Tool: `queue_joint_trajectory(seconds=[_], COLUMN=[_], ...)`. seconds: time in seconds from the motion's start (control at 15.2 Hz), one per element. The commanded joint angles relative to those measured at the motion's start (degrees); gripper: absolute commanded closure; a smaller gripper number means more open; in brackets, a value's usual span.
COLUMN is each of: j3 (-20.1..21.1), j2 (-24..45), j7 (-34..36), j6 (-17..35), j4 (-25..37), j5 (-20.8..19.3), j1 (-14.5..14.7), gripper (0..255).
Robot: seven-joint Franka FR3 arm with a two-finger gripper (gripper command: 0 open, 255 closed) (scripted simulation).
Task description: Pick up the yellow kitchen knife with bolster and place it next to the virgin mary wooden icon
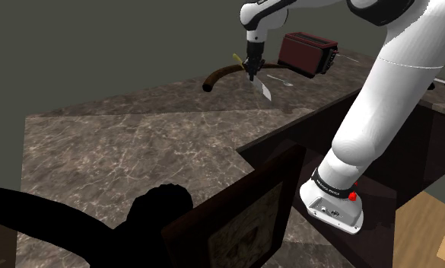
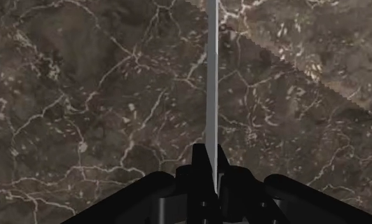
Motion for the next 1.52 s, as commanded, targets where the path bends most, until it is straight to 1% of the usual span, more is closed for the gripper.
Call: queue_joint_trajectory(seconds=[0.0, 0.73, 1.45], j3=[0.0, 0.0, 0.0], j2=[-0.7, -2.5, -2.9], j7=[0.1, 0.5, 0.6], j6=[-1.5, -9.6, -18.0], j4=[0.8, 7.1, 15.2], j5=[-0.2, -0.7, -0.8], j1=[0.0, 0.1, 0.1], gripper=[255, 255, 255])
